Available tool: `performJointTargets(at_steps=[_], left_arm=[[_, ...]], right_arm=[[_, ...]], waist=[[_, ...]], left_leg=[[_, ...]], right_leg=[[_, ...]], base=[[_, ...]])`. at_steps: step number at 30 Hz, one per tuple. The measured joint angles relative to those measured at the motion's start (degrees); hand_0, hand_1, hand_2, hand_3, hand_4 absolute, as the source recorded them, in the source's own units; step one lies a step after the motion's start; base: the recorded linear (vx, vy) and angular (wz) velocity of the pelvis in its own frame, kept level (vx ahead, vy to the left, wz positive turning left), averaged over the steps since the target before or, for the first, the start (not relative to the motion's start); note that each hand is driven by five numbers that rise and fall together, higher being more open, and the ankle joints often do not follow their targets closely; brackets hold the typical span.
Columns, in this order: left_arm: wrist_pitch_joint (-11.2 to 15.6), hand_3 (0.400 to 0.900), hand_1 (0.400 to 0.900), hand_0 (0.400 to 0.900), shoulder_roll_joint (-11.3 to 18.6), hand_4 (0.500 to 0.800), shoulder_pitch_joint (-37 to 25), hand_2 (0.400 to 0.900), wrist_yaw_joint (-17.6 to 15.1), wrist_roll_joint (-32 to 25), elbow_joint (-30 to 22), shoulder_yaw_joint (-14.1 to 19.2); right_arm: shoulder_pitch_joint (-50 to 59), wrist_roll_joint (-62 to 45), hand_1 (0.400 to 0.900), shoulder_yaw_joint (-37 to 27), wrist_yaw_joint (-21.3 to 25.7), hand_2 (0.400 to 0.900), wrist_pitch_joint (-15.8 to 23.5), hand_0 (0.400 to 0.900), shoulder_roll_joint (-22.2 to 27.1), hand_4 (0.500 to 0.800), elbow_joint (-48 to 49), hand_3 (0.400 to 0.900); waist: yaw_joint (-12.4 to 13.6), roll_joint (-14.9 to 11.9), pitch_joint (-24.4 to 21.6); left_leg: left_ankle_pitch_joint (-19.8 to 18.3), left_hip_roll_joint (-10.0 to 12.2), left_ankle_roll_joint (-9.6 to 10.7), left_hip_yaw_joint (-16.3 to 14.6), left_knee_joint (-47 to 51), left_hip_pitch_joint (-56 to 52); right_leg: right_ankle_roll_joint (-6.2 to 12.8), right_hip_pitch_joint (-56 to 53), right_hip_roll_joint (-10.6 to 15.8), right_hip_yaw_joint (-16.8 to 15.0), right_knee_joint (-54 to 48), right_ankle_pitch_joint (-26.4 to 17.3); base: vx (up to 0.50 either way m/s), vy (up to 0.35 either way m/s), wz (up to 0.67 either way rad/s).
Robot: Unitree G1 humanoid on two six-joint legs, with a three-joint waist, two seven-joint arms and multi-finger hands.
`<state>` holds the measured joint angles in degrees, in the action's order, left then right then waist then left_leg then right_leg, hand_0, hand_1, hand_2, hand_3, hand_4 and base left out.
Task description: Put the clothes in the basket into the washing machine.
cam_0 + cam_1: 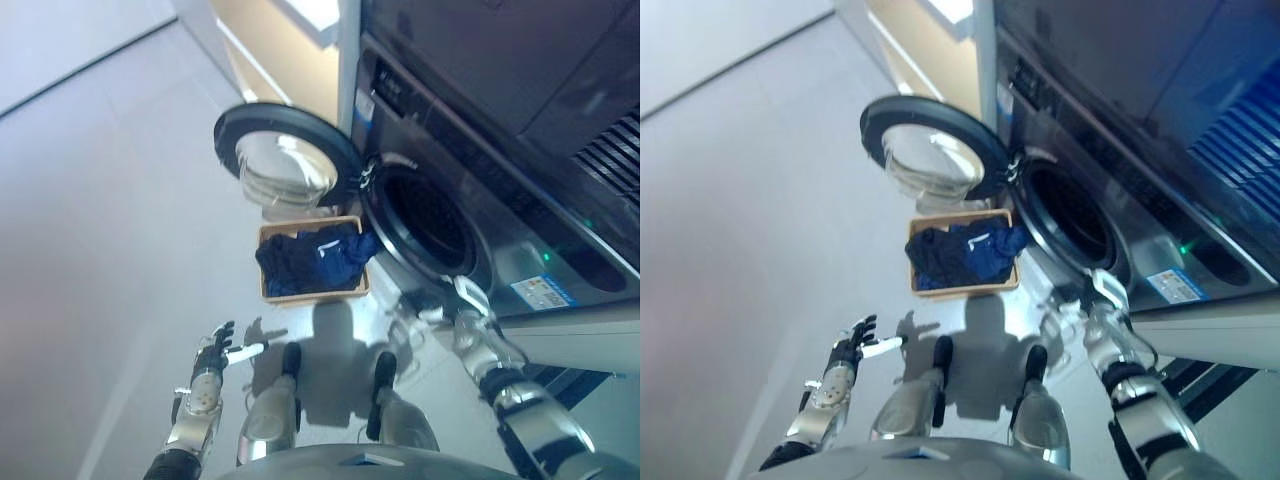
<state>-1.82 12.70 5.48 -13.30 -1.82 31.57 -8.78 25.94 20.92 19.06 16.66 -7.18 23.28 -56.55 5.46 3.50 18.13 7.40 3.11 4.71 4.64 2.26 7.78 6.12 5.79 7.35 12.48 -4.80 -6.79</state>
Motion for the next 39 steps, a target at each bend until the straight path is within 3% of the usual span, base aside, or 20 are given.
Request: performJointTargets(at_steps=[9, 12, 18, 20, 21, 23, 24, 39], left_arm=[[0.8, 0.9, 0.9, 0.9, 1.8, 0.8, -2.5, 0.9, -0.5, -2.8, -1.9, -2.4], [1.0, 0.9, 0.9, 0.9, 2.1, 0.8, -4.0, 0.9, -1.0, -2.8, -3.3, -3.8], [3.8, 0.9, 0.9, 0.9, 3.8, 0.8, -8.1, 0.9, -2.4, -2.8, -6.1, -10.8], [4.4, 0.9, 0.9, 0.9, 3.9, 0.8, -8.6, 0.9, -2.6, -2.8, -6.2, -12.2], [4.4, 0.9, 0.9, 0.9, 4.0, 0.8, -8.6, 0.9, -2.6, -2.8, -6.2, -12.7], [4.5, 0.9, 0.9, 0.9, 4.7, 0.8, -8.5, 0.9, -2.8, -3.0, -6.6, -14.0], [4.5, 0.9, 0.9, 0.9, 5.0, 0.8, -8.5, 0.9, -2.8, -3.1, -7.2, -14.2], [4.6, 0.9, 0.9, 0.9, 5.8, 0.8, -10.1, 0.9, -3.7, -3.2, -12.6, -16.4]], right_arm=[[12.2, -0.2, 0.9, 3.1, 0.5, 0.9, -0.4, 0.9, -2.2, 0.8, -3.1, 0.9], [15.4, 4.0, 0.9, 6.9, 1.8, 0.9, -0.6, 0.9, -0.2, 0.8, -3.9, 0.9], [22.5, 23.5, 0.9, 15.1, 9.0, 0.9, -3.8, 0.9, 8.1, 0.8, -11.9, 0.9], [24.3, 25.9, 0.82, 16.3, 9.8, 0.82, -4.8, 0.82, 9.5, 0.752, -13.8, 0.82], [24.5, 26.6, 0.806, 16.9, 10.3, 0.806, -5.4, 0.806, 9.8, 0.744, -14.3, 0.806], [25.3, 27.6, 0.814, 17.4, 11.3, 0.814, -6.1, 0.814, 9.8, 0.748, -15.1, 0.814], [26.3, 27.6, 0.9, 17.7, 12.0, 0.9, -6.5, 0.9, 9.9, 0.8, -15.0, 0.9], [35.8, 26.2, 0.9, 18.0, 15.8, 0.9, -7.8, 0.9, 12.4, 0.8, -15.0, 0.9]], waist=[[3.9, 0.3, 6.1], [4.0, 0.4, 8.9], [6.6, 2.2, 11.8], [6.9, 2.6, 12.1], [7.0, 2.7, 12.2], [7.2, 2.8, 12.2], [7.2, 2.8, 12.3], [9.0, 3.9, 12.7]], left_leg=[[0.1, -0.8, -0.1, 2.5, -1.3, 5.1], [0.4, -1.6, -0.5, 2.8, -2.2, 6.8], [1.2, -4.3, -1.6, 4.5, -6.2, 15.7], [1.4, -5.3, -1.9, 5.0, -7.4, 18.1], [1.5, -5.7, -2.0, 5.2, -7.8, 18.8], [1.6, -6.6, -2.2, 5.7, -8.6, 20.4], [1.6, -7.0, -2.3, 5.8, -9.1, 21.8], [3.2, -9.8, -3.0, 6.4, -11.1, 31.5]], right_leg=[[0.27, 4.5, 1.1, 2.4, 3.3, 0.9], [0.67, 7.1, 2.4, 2.4, 6.5, 2.2], [1.18, 17.1, 5.8, 2.8, 15.2, 4.7], [1.39, 19.7, 7.1, 3.0, 18.0, 5.5], [1.48, 20.6, 7.7, 3.1, 19.2, 6.0], [1.72, 22.8, 8.9, 3.1, 21.8, 6.8], [1.69, 24.4, 9.4, 3.1, 23.0, 7.2], [1.83, 35.5, 12.7, 2.3, 29.0, 8.1]], base=[[-0.05, 0.037, 0.11], [-0.07, 0.032, 0.15], [-0.07, 0.017, 0.24], [-0.03, 0.044, 0.15], [-0.02, 0.058, 0.13], [-0.01, 0.044, 0.05], [0.0, 0.0, 0.0], [0.02, 0.028, 0.06]])
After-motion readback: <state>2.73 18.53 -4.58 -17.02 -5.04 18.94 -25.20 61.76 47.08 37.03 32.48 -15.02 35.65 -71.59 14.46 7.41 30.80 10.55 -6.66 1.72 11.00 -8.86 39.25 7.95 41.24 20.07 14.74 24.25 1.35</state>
